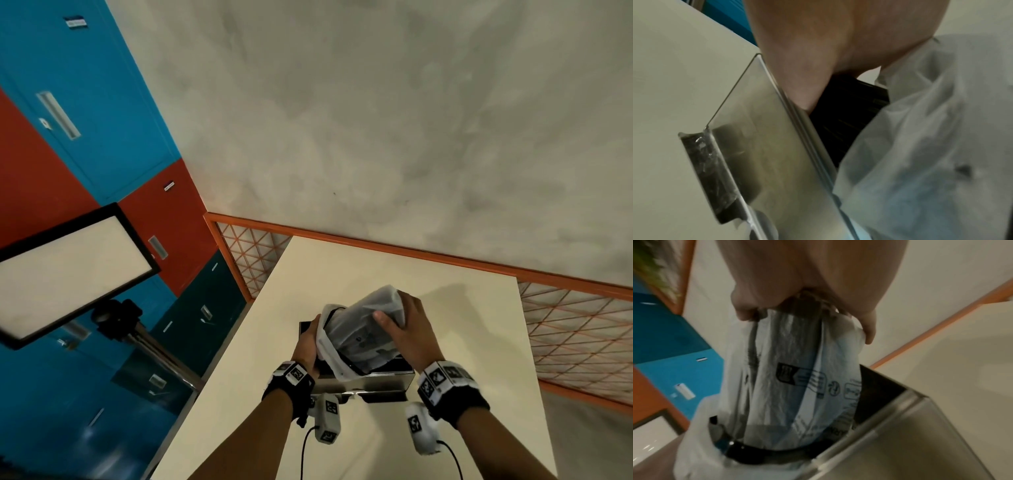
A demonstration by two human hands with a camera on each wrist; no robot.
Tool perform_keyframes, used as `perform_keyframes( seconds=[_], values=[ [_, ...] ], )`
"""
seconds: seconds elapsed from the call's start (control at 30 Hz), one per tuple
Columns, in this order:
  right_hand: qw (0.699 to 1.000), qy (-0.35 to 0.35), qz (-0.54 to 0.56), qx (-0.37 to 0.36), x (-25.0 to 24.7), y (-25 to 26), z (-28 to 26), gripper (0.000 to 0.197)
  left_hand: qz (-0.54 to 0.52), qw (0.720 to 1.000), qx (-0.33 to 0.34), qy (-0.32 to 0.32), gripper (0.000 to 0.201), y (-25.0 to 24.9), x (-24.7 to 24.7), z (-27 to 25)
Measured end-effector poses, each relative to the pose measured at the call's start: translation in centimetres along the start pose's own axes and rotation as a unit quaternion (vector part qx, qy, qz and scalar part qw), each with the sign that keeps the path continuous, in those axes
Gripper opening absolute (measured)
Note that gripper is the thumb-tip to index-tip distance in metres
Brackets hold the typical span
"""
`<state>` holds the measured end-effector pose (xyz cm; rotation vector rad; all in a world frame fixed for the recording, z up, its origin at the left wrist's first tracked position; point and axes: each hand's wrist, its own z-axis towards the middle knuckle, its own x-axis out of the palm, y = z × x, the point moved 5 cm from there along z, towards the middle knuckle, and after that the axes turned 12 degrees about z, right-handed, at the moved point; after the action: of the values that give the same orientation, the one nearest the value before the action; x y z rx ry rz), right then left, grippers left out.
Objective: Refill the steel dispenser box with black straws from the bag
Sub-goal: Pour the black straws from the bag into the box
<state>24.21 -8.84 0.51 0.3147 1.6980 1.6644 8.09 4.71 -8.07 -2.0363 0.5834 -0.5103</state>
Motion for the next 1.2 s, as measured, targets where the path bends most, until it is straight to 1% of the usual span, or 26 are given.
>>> perform_keyframes(
  seconds=[0.07, 0.13, 0.17, 0.2, 0.23, 0.3, 0.33, 0.37, 0.4, 0.43, 0.47, 0.57, 0.6, 0.63, 0.67, 0.7, 0.73, 0.77, 0.8, 0.87, 0.9, 0.97, 1.07, 1.1, 1.13, 1.2],
  values=[
    [0.997, 0.002, -0.066, -0.028, 0.8, 1.1, 0.4, 0.060, 0.002, 1.000, 0.007, 0.005, 0.026, -0.2, -0.4, -0.5],
    [0.992, -0.005, -0.116, -0.038, 1.4, 2.0, 0.7, 0.064, 0.013, 1.000, -0.006, -0.019, 0.025, 0.1, -1.1, -0.6],
    [0.991, -0.011, -0.130, -0.037, 1.6, 2.3, 0.8, 0.064, 0.027, 0.999, 0.018, -0.020, 0.021, 0.0, -1.1, -0.6],
    [0.990, -0.015, -0.140, -0.032, 1.7, 2.5, 0.8, 0.064, 0.045, 0.997, 0.065, -0.017, 0.017, -0.5, -0.4, -0.7],
    [0.989, -0.015, -0.145, -0.025, 1.8, 2.5, 0.9, 0.064, 0.058, 0.994, 0.090, 0.001, 0.030, -0.9, 0.3, -0.9],
    [0.989, -0.013, -0.148, -0.012, 1.7, 2.6, 1.0, 0.064, 0.070, 0.988, 0.133, 0.032, 0.081, -2.3, 1.4, -2.3],
    [0.989, -0.011, -0.150, -0.014, 1.6, 2.7, 1.0, 0.065, 0.100, 0.984, 0.143, 0.023, 0.082, -2.2, 1.2, -2.1],
    [0.988, -0.009, -0.152, -0.021, 1.7, 2.9, 0.9, 0.065, 0.116, 0.983, 0.136, 0.040, 0.067, -2.0, 1.1, -1.8],
    [0.988, -0.007, -0.152, -0.030, 1.7, 3.0, 0.7, 0.065, 0.097, 0.987, 0.117, 0.059, 0.050, -1.7, 0.9, -1.6],
    [0.988, -0.004, -0.151, -0.037, 1.8, 3.2, 0.6, 0.064, 0.105, 0.988, 0.099, 0.054, 0.046, -1.6, 0.6, -1.5],
    [0.988, -0.004, -0.147, -0.039, 1.8, 3.3, 0.4, 0.064, 0.125, 0.987, 0.094, 0.046, 0.048, -1.4, 0.4, -1.4],
    [0.991, -0.006, -0.131, -0.038, 1.9, 3.5, 0.1, 0.065, 0.189, 0.976, 0.093, 0.047, 0.065, -1.3, 0.3, -1.9],
    [0.991, -0.005, -0.125, -0.048, 1.9, 3.7, 0.1, 0.064, 0.190, 0.977, 0.089, 0.047, 0.058, -1.1, 0.1, -1.7],
    [0.991, -0.003, -0.119, -0.055, 2.0, 3.9, 0.0, 0.064, 0.185, 0.977, 0.089, 0.053, 0.042, -1.1, -0.1, -1.8],
    [0.992, -0.003, -0.112, -0.056, 2.1, 4.0, 0.1, 0.063, 0.186, 0.977, 0.091, 0.049, 0.035, -0.8, -0.4, -1.5],
    [0.993, -0.004, -0.101, -0.053, 2.1, 4.0, 0.1, 0.063, 0.188, 0.976, 0.103, 0.044, 0.044, -0.8, -0.5, -1.3],
    [0.995, -0.006, -0.088, -0.050, 2.1, 4.0, 0.0, 0.063, 0.194, 0.973, 0.113, 0.042, 0.060, -1.1, -0.4, -1.7],
    [0.996, -0.007, -0.078, -0.051, 2.2, 4.0, 0.0, 0.064, 0.199, 0.972, 0.119, 0.043, 0.067, -1.4, -0.2, -2.0],
    [0.996, -0.006, -0.072, -0.056, 2.3, 4.1, 0.0, 0.064, 0.193, 0.973, 0.121, 0.047, 0.061, -1.6, -0.1, -2.3],
    [0.995, 0.002, -0.078, -0.058, 2.6, 4.0, 0.0, 0.062, 0.163, 0.975, 0.137, 0.062, 0.035, -2.6, 0.7, -3.6],
    [0.995, 0.005, -0.085, -0.050, 2.8, 3.8, 0.0, 0.061, 0.147, 0.977, 0.141, 0.069, 0.029, -2.6, 0.9, -3.6],
    [0.995, 0.010, -0.091, -0.036, 2.8, 3.5, 0.1, 0.061, 0.150, 0.976, 0.143, 0.071, 0.031, -2.5, 0.9, -3.2],
    [0.994, 0.019, -0.103, -0.028, 2.9, 3.4, 0.3, 0.065, 0.136, 0.983, 0.103, 0.075, 0.055, -1.3, 0.4, -2.2],
    [0.994, 0.019, -0.108, -0.029, 2.9, 3.4, 0.2, 0.065, 0.137, 0.983, 0.094, 0.080, 0.055, -0.8, 0.3, -1.9],
    [0.993, 0.017, -0.113, -0.030, 2.9, 3.5, 0.2, 0.065, 0.137, 0.983, 0.091, 0.079, 0.048, -0.6, 0.2, -2.1],
    [0.992, 0.012, -0.123, -0.031, 3.0, 3.7, 0.3, 0.062, 0.134, 0.983, 0.107, 0.069, 0.027, -0.8, 0.3, -2.1]
  ],
)
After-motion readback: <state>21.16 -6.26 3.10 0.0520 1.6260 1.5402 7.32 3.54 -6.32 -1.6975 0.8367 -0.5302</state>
